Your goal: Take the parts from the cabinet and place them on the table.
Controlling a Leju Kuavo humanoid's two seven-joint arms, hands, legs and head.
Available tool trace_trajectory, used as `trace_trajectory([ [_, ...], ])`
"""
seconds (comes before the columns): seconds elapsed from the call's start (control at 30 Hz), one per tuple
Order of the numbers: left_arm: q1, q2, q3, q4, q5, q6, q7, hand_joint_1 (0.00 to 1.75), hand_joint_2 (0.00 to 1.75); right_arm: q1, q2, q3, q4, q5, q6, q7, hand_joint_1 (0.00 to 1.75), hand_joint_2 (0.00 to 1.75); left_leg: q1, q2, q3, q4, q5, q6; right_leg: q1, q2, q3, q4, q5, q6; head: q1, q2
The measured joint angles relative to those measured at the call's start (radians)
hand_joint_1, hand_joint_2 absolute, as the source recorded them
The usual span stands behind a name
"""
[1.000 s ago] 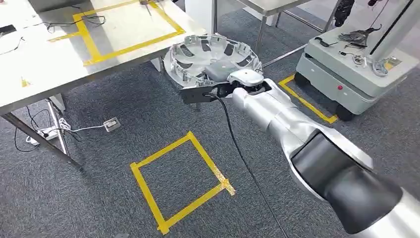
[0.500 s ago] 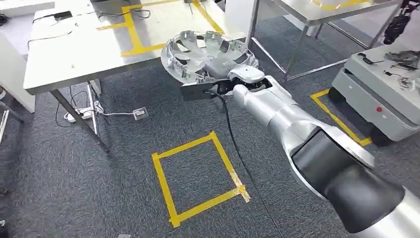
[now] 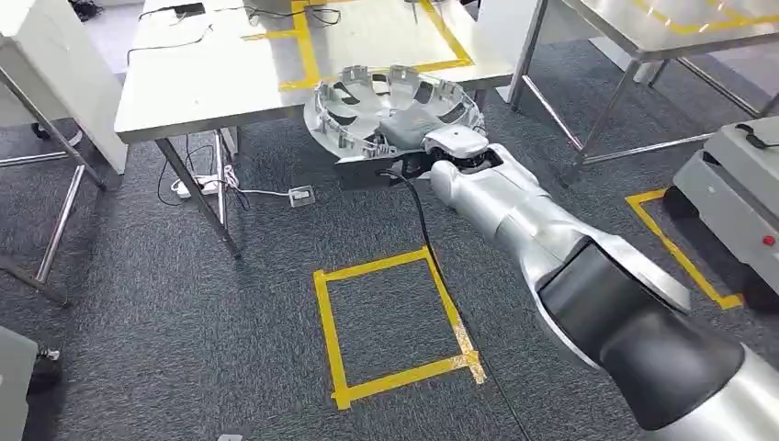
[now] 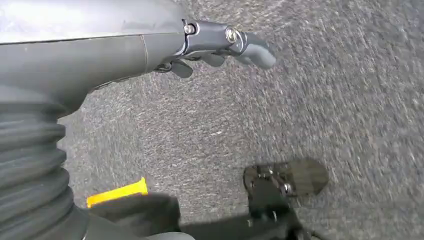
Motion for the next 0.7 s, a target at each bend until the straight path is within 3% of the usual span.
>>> trace_trajectory([
  [0.03, 0.0, 0.001, 0.0, 0.0, 0.0, 0.002, 0.0, 0.0, 1.75, 0.0, 0.002, 0.0, 0.0, 0.0, 0.0, 0.0, 1.64, 1.75, -0.001, -0.013, -0.002, -0.001, 0.002, 0.007, -0.001, -0.011, 0.003, 0.0, -0.002, 0.004, 0.0, 0.0],
  [0.07, -0.001, 0.001, 0.0, -0.001, 0.0, 0.002, -0.001, 0.0, 1.75, -0.001, 0.002, 0.0, 0.0, 0.0, 0.0, 0.0, 1.64, 1.75, 0.007, -0.024, 0.002, -0.008, 0.007, 0.015, -0.005, -0.008, 0.001, 0.003, -0.01, 0.012, 0.001, 0.0],
  [0.1, -0.001, 0.0, 0.0, 0.0, 0.0, 0.002, -0.002, 0.0, 1.75, -0.001, -0.002, 0.0, 0.0, 0.0, 0.0, 0.0, 1.64, 1.75, 0.008, -0.035, 0.002, -0.009, 0.008, 0.02, -0.011, 0.048, -0.008, 0.031, -0.032, 0.018, 0.002, 0.0],
  [0.13, -0.002, 0.0, 0.0, 0.0, 0.0, 0.002, -0.002, 0.0, 1.75, 0.0, -0.004, 0.0, 0.0, -0.001, 0.001, -0.002, 1.64, 1.75, 0.01, -0.044, 0.0, -0.009, 0.01, 0.025, -0.014, 0.082, -0.035, 0.09, -0.066, 0.02, 0.003, 0.0],
  [0.2, -0.004, -0.002, 0.0, 0.0, 0.0, 0.002, -0.002, 0.0, 1.75, 0.005, -0.007, 0.0, 0.001, -0.001, 0.0, -0.003, 1.64, 1.75, 0.009, -0.065, -0.001, -0.009, 0.01, 0.029, -0.013, 0.103, -0.112, 0.25, -0.134, 0.025, 0.004, 0.0],
  [0.23, -0.004, -0.002, 0.0, 0.0, 0.0, 0.002, -0.002, 0.0, 1.75, 0.009, -0.007, 0.0, 0.001, -0.001, 0.0, -0.003, 1.64, 1.75, 0.009, -0.078, -0.001, -0.008, 0.01, 0.029, -0.013, 0.105, -0.143, 0.306, -0.146, 0.026, 0.004, 0.0],
  [0.27, -0.004, -0.001, 0.0, 0.0, 0.0, 0.002, -0.002, 0.0, 1.75, 0.012, -0.007, 0.0, 0.002, -0.001, 0.0, -0.002, 1.64, 1.75, 0.009, -0.091, -0.001, -0.008, 0.01, 0.029, -0.014, 0.105, -0.151, 0.313, -0.133, 0.025, 0.004, 0.0],
  [0.3, -0.004, -0.001, 0.0, 0.0, 0.0, 0.002, -0.002, 0.0, 1.75, 0.013, -0.008, 0.0, 0.002, -0.001, 0.001, -0.002, 1.64, 1.75, 0.009, -0.104, 0.0, -0.007, 0.01, 0.029, -0.014, 0.106, -0.138, 0.276, -0.101, 0.022, 0.004, 0.0],
  [0.37, -0.004, -0.001, 0.0, 0.0, 0.0, 0.002, -0.002, 0.0, 1.75, 0.013, -0.008, -0.001, 0.002, -0.002, 0.001, -0.002, 1.64, 1.75, 0.01, -0.128, 0.0, -0.004, 0.01, 0.026, -0.016, 0.118, -0.067, 0.115, -0.009, 0.016, 0.005, 0.0],
  [0.4, -0.004, -0.001, 0.0, 0.0, 0.001, 0.003, -0.002, 0.0, 1.75, 0.012, -0.008, -0.001, 0.002, -0.002, 0.001, -0.003, 1.64, 1.75, 0.011, -0.139, -0.002, -0.003, 0.01, 0.022, -0.02, 0.148, -0.034, 0.037, 0.017, 0.013, 0.004, 0.0],
  [0.43, -0.006, -0.001, 0.0, 0.0, 0.002, 0.003, -0.001, 0.0, 1.75, 0.01, -0.009, -0.002, 0.002, -0.003, 0.0, -0.005, 1.64, 1.75, 0.005, -0.141, -0.009, 0.003, 0.01, 0.014, -0.02, 0.164, -0.025, 0.013, 0.005, 0.012, 0.003, 0.0],
  [0.53, 0.0, -0.001, 0.001, 0.001, 0.003, 0.007, 0.002, 0.0, 1.75, 0.01, -0.006, -0.008, 0.002, -0.011, 0.003, -0.021, 1.64, 1.75, 0.014, -0.163, -0.015, -0.012, 0.024, -0.008, -0.013, 0.15, -0.023, 0.009, 0.007, 0.006, 0.004, 0.0],
  [0.57, 0.001, -0.002, 0.001, 0.002, 0.003, 0.008, 0.002, 0.0, 1.75, 0.012, -0.004, -0.01, 0.002, -0.014, 0.003, -0.021, 1.64, 1.75, 0.012, -0.165, -0.011, -0.015, 0.024, -0.011, -0.019, 0.147, -0.019, -0.003, 0.011, 0.005, 0.003, 0.0],
  [0.6, 0.002, 0.0, 0.001, 0.002, 0.003, 0.01, 0.003, 0.0, 1.75, 0.012, -0.005, -0.011, 0.002, -0.015, 0.003, -0.019, 1.64, 1.75, 0.011, -0.16, -0.011, -0.021, 0.034, 0.015, -0.019, 0.149, -0.019, -0.007, 0.017, 0.013, 0.004, 0.0],
  [0.63, 0.002, 0.001, 0.001, 0.002, 0.001, 0.011, 0.006, 0.0, 1.75, 0.013, -0.005, -0.011, 0.002, -0.015, 0.003, -0.019, 1.64, 1.75, 0.009, -0.156, -0.01, -0.027, 0.033, 0.021, -0.018, 0.149, -0.022, -0.008, 0.019, 0.009, 0.003, 0.0],
  [0.7, 0.002, 0.001, 0.001, 0.002, -0.002, 0.011, 0.012, 0.0, 1.75, 0.014, -0.005, -0.012, 0.002, -0.014, 0.003, -0.019, 1.64, 1.75, 0.01, -0.152, -0.008, -0.032, 0.036, 0.017, -0.017, 0.149, -0.024, -0.007, 0.021, 0.005, 0.003, 0.0],
])
